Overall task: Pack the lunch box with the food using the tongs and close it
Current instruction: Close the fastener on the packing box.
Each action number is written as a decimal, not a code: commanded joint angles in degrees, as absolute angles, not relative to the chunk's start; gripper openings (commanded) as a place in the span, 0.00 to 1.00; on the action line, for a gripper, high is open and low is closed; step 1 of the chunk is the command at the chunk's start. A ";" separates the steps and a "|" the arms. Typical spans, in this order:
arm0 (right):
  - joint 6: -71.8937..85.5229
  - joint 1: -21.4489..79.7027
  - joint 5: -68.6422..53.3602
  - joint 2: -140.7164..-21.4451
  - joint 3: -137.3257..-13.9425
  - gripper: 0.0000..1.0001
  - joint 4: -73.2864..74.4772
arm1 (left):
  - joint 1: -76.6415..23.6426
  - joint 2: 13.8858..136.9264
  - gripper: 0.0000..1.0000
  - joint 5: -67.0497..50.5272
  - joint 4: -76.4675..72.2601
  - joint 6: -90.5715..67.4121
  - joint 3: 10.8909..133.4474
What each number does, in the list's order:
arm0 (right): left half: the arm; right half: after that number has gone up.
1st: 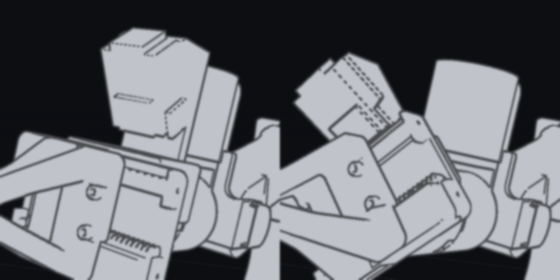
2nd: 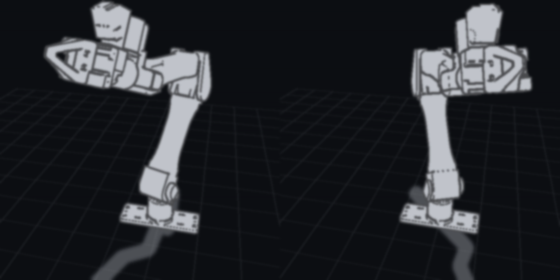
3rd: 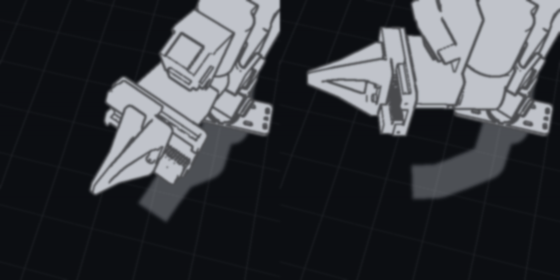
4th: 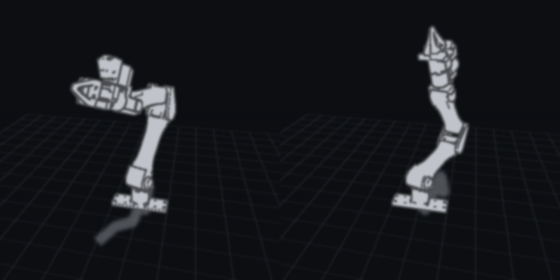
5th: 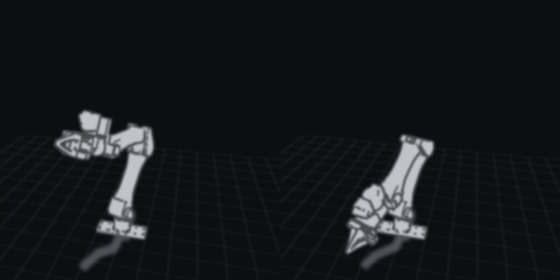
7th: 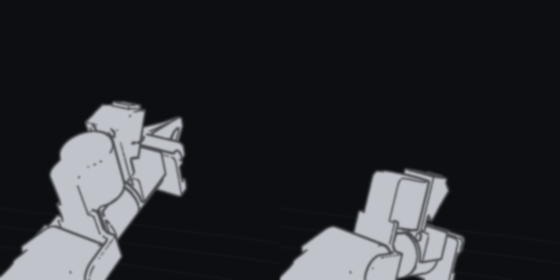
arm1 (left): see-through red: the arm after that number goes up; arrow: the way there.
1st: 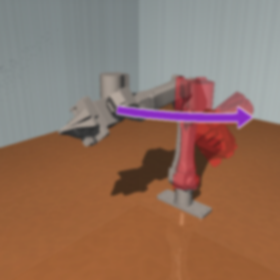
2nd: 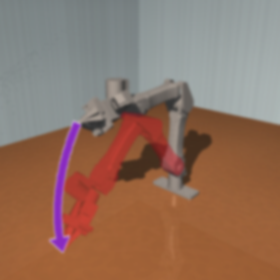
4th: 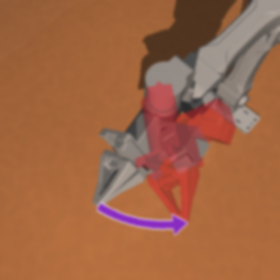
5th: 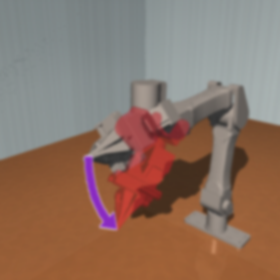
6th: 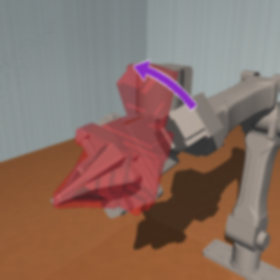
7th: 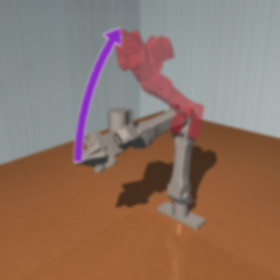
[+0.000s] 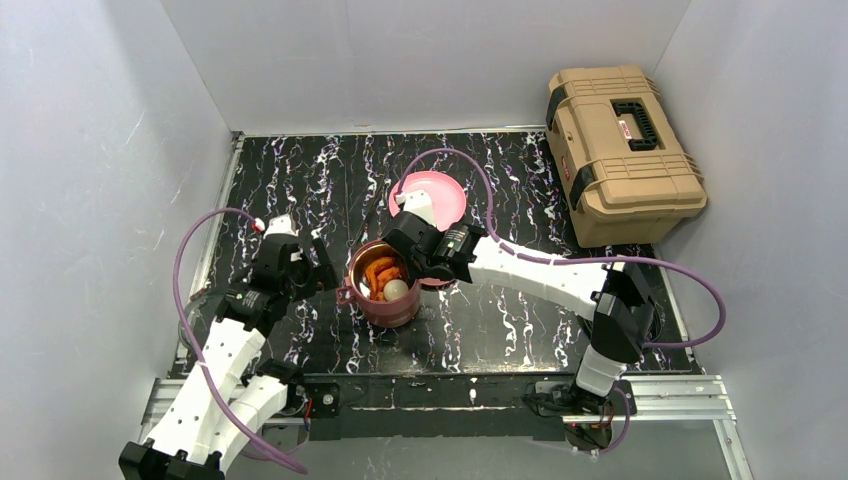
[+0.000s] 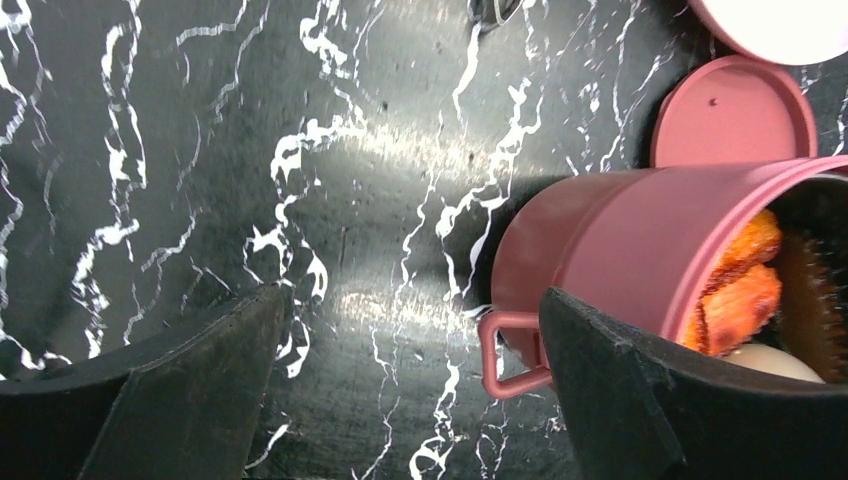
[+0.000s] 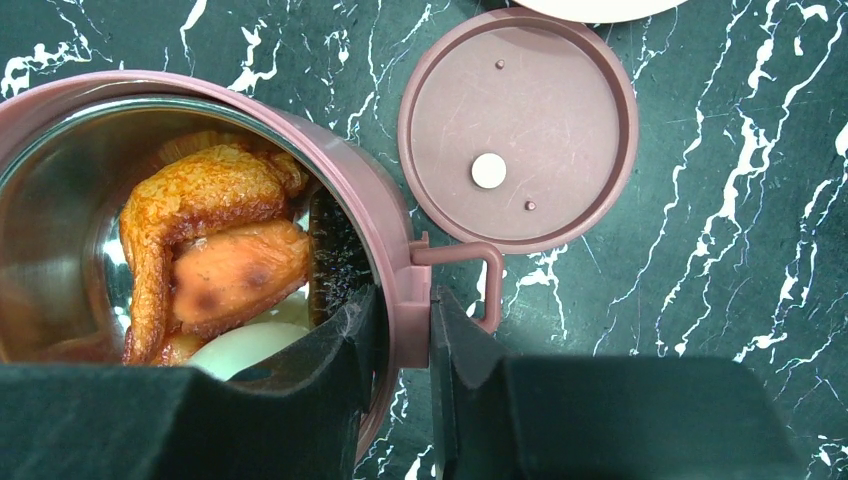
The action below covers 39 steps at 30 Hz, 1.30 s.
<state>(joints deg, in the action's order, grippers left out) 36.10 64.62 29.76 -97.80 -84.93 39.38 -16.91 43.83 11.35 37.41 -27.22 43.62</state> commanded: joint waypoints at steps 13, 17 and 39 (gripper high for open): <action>36.60 64.78 32.87 -97.32 -86.07 0.29 41.83 | -16.25 39.74 0.71 7.95 39.11 -36.60 35.47; 36.63 64.78 32.70 -97.38 -86.05 0.30 41.28 | -16.25 41.03 0.56 6.79 39.16 -36.64 35.41; 36.37 65.82 33.84 -96.92 -84.45 0.23 38.94 | -16.38 47.56 0.35 -8.09 29.40 -39.54 31.13</action>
<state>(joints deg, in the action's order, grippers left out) 36.47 65.14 30.79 -97.78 -84.60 38.98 -16.47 47.22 -3.60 32.86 -37.76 31.97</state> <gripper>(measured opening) 0.305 0.348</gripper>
